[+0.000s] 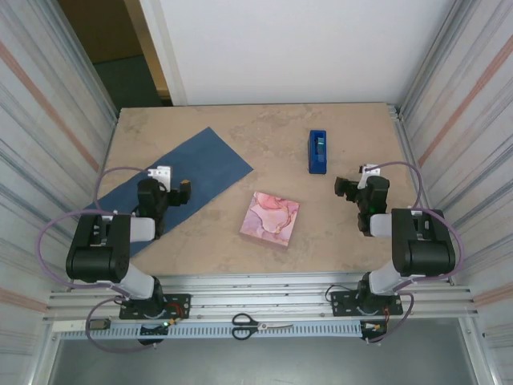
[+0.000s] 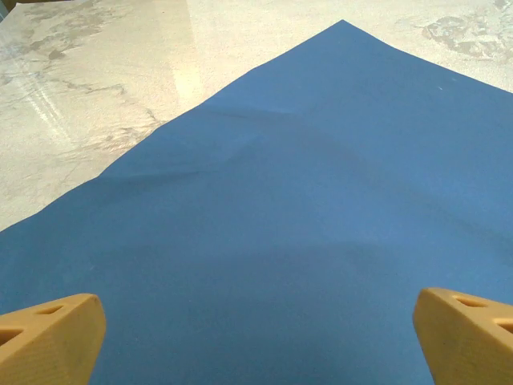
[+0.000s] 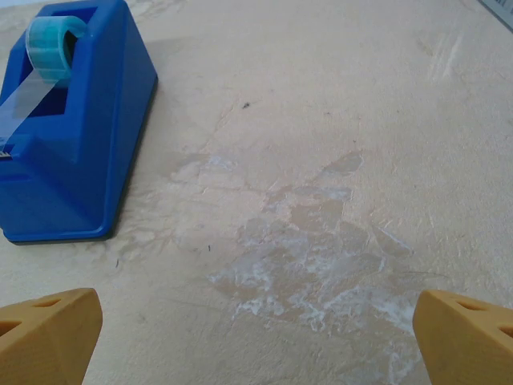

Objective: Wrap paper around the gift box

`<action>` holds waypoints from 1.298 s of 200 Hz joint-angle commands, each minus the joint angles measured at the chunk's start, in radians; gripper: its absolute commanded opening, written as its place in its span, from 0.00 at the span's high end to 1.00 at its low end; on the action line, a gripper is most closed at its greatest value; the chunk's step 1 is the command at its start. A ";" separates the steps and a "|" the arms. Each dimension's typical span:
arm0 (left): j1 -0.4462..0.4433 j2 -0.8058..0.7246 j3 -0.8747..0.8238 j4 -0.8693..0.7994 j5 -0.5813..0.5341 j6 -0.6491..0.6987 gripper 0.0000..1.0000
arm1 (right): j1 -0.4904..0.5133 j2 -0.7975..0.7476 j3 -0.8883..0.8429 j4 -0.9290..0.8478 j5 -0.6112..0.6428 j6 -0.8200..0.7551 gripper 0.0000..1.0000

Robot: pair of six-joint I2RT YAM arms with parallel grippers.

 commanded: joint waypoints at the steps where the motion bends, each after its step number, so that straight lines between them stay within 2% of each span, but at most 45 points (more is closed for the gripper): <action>1: 0.001 -0.013 0.009 0.026 0.001 -0.004 0.01 | -0.006 0.000 0.021 0.004 -0.006 -0.011 0.02; 189: 0.010 -0.017 0.002 0.035 0.024 -0.006 0.01 | -0.004 -0.009 0.021 0.000 -0.016 -0.018 0.02; 207: 0.010 -0.068 -0.009 0.021 0.019 -0.010 0.01 | 0.016 -0.050 0.055 -0.089 -0.012 -0.043 0.02; 224: 0.012 -0.162 -0.002 -0.083 -0.016 -0.020 0.01 | 0.024 -0.136 0.161 -0.355 -0.002 -0.016 0.02; 247: 0.013 -0.322 0.004 -0.208 -0.047 -0.052 0.01 | 0.052 -0.247 0.310 -0.669 -0.131 0.072 0.02; 259: 0.013 -0.408 0.024 -0.303 -0.075 -0.133 0.01 | 0.101 -0.263 0.421 -0.831 -0.208 0.149 0.02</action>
